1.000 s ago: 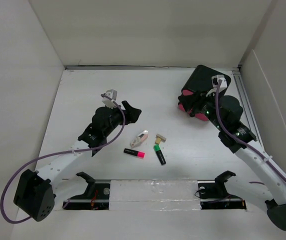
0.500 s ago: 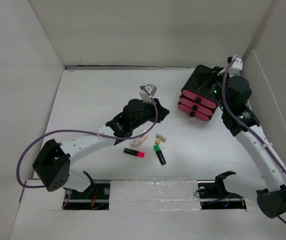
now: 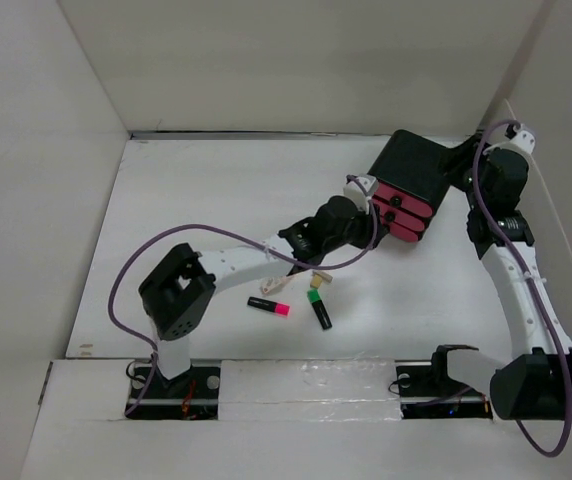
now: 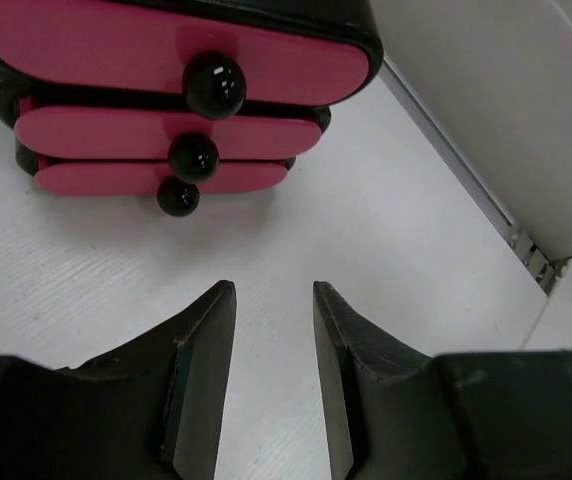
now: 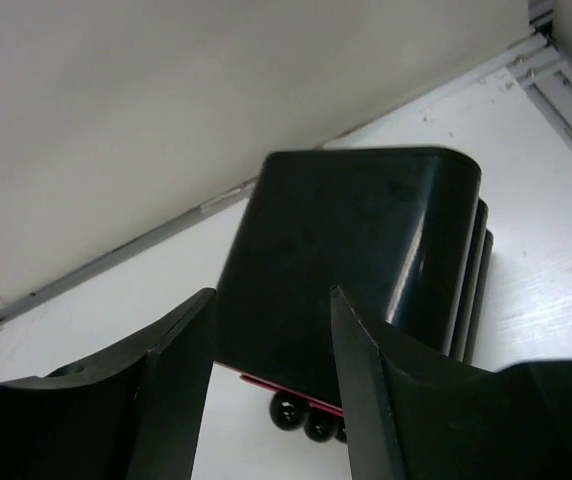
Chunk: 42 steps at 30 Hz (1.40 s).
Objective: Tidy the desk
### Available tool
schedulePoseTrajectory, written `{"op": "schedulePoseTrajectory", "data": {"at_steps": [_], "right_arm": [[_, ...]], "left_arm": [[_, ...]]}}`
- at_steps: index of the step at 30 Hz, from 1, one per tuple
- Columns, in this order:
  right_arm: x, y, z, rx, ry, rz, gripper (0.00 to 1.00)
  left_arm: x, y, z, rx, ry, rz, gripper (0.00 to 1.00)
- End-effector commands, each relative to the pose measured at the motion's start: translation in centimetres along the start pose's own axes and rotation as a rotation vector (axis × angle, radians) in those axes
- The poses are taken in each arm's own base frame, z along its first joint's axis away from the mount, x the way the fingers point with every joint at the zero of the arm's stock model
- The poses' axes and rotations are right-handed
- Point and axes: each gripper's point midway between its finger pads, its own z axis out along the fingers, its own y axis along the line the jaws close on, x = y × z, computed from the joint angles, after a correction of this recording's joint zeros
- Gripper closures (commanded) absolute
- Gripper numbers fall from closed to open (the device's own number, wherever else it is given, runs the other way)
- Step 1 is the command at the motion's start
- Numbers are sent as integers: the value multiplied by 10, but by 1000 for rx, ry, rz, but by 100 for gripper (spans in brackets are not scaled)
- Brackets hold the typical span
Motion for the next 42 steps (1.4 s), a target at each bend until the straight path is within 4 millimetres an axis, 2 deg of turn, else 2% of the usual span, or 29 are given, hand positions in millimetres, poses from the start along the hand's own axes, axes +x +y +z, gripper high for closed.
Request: {"op": "schedulePoseTrajectory", "data": {"at_steps": [1, 2, 3, 5, 6, 8, 9, 11, 12, 13, 17, 21, 25, 29, 31, 33, 38, 42], "right_arm": [[6, -14, -1, 16, -9, 41, 45], [4, -18, -4, 16, -23, 53, 45], [7, -18, -7, 7, -24, 56, 45], [14, -31, -9, 18, -11, 68, 43], [15, -34, -9, 22, -7, 73, 42], [24, -35, -11, -9, 31, 90, 38], [20, -33, -11, -22, 9, 91, 38], [28, -31, -13, -71, 41, 103, 34], [28, -33, -13, -75, 43, 108, 33], [28, -31, -14, -85, 48, 108, 32], [30, -29, -14, -110, 66, 103, 23], [34, -28, -13, -117, 78, 102, 21], [35, -30, -11, -123, 83, 104, 21], [35, -27, -12, -138, 82, 107, 21], [35, -27, -12, -143, 83, 106, 22], [36, -25, -13, -155, 84, 108, 28], [41, -27, -10, -151, 99, 111, 31], [47, -29, -9, -151, 114, 116, 33]], "left_arm": [[-37, -10, 15, -6, -66, 30, 67], [-36, -10, 19, -11, -53, 37, 67], [-48, -17, 23, 0, -76, 38, 67], [-41, -12, 36, -18, -53, 58, 67], [-58, -18, 40, -17, -83, 63, 67], [-45, -6, 57, -69, -47, 83, 67], [-59, -10, 60, -70, -71, 94, 67], [-46, -1, 72, -103, -39, 110, 65], [-54, -3, 74, -107, -54, 116, 64], [-48, 3, 81, -129, -42, 121, 64], [-48, 12, 88, -177, -38, 145, 61], [-48, 17, 92, -202, -43, 158, 59], [-44, 23, 97, -226, -37, 167, 49], [-50, 19, 104, -214, -53, 172, 48], [-45, 19, 109, -207, -44, 181, 50], [-48, 16, 113, -195, -50, 183, 52], [-56, 12, 115, -186, -67, 191, 56], [-58, 13, 117, -195, -74, 201, 68]]}}
